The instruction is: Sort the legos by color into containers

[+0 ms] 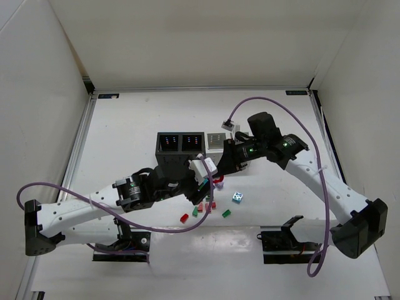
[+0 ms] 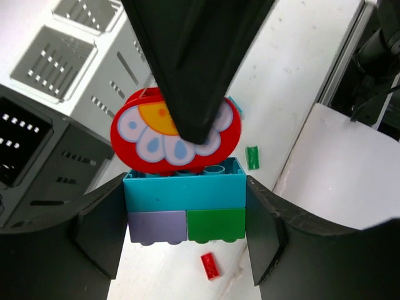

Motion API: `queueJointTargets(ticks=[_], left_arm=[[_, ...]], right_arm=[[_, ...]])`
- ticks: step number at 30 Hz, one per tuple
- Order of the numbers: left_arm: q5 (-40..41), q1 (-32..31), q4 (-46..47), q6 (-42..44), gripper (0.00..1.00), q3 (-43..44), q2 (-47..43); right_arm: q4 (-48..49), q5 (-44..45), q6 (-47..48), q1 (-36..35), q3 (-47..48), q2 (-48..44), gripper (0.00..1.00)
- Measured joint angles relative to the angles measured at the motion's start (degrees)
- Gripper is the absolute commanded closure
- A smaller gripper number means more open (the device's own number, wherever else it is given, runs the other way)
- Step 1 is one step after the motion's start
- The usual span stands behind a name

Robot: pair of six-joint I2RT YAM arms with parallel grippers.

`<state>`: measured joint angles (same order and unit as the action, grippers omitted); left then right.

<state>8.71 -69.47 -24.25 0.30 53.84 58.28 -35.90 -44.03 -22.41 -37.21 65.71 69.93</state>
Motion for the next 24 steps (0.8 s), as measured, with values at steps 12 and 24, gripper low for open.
queueJointTargets(ticks=[12,24], left_arm=[[1.62,-0.04,0.59,-1.64,0.56,-2.29,-3.34],[12.74,0.55,-1.49,-12.31,0.55,-3.82,-8.52]], right_arm=[[-2.21,-3.48,2.62,13.14,0.46,-0.28,1.0],[-0.66,34.64,4.02,11.13,3.65,0.42,1.0]])
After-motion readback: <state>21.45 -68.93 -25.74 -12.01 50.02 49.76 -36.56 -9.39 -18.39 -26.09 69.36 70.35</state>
